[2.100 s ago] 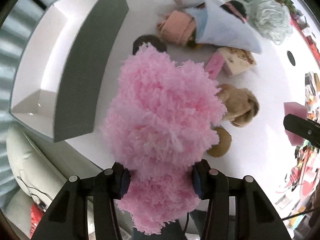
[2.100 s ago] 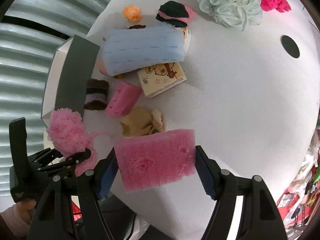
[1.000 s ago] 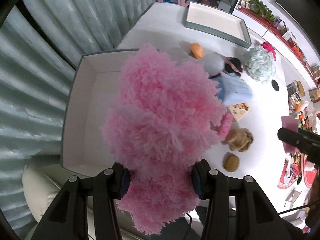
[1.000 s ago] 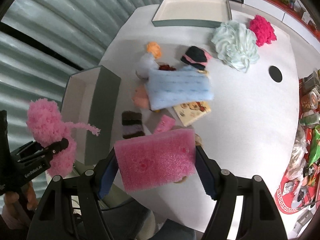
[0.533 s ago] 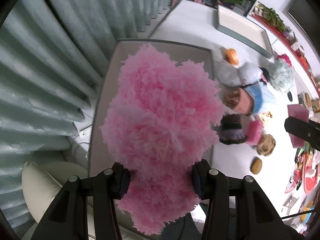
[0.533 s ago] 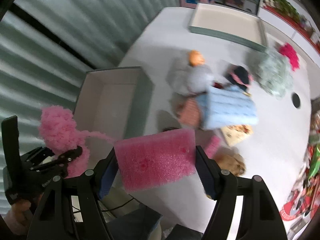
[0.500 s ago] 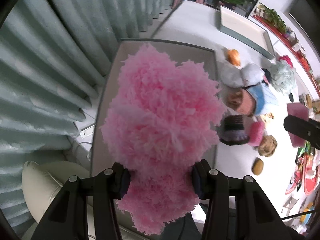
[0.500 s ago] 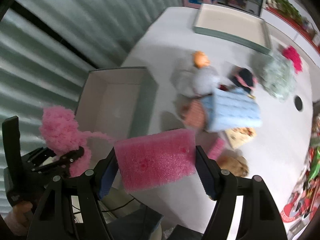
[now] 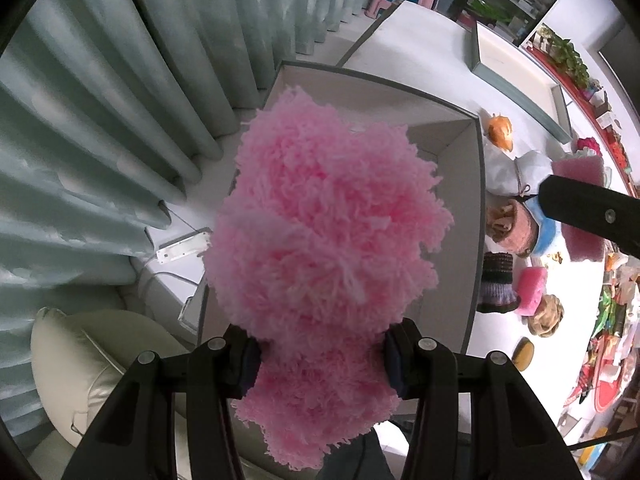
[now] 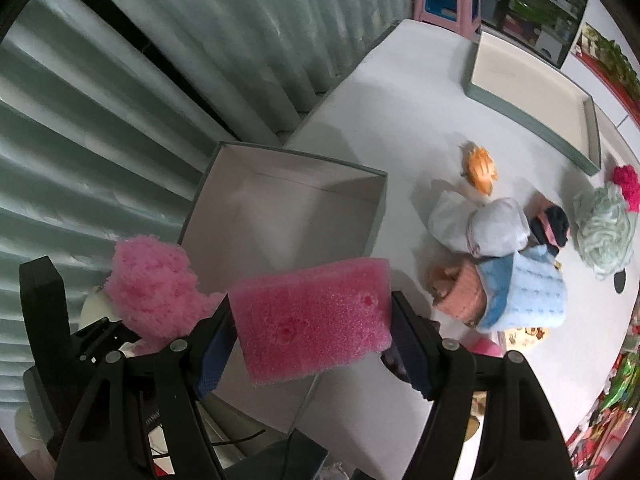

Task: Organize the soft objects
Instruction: 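Carry both items over the white box and open both tools to drop them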

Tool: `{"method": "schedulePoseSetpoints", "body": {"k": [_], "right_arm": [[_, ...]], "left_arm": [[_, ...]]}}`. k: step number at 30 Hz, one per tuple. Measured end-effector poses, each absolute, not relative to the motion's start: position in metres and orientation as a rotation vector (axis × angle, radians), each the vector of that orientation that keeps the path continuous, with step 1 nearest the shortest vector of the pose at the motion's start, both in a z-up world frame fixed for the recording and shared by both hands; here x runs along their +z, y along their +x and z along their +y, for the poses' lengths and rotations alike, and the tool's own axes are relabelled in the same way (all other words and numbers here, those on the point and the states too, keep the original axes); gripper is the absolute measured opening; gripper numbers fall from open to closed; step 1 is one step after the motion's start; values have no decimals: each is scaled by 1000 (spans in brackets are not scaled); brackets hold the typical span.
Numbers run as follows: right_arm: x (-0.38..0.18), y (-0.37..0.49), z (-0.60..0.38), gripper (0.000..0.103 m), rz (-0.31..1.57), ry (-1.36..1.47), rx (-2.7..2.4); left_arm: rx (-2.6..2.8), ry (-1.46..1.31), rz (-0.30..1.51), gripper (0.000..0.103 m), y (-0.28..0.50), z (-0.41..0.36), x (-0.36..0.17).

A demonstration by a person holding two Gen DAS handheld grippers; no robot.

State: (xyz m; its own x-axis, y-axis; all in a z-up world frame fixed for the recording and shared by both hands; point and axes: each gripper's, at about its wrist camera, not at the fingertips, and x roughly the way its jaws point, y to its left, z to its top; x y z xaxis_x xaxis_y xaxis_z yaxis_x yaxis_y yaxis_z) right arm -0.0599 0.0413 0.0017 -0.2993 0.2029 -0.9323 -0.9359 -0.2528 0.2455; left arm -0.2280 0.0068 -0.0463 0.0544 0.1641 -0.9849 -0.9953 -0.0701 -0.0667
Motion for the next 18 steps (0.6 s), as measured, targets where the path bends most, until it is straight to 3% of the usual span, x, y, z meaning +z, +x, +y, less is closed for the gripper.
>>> {"method": "schedulePoseSetpoints", "body": {"k": [18], "right_arm": [[-24, -92, 63, 76, 1054, -1147, 1684]], "left_arm": [[1286, -1182, 1031, 51, -229, 28, -66]]}}
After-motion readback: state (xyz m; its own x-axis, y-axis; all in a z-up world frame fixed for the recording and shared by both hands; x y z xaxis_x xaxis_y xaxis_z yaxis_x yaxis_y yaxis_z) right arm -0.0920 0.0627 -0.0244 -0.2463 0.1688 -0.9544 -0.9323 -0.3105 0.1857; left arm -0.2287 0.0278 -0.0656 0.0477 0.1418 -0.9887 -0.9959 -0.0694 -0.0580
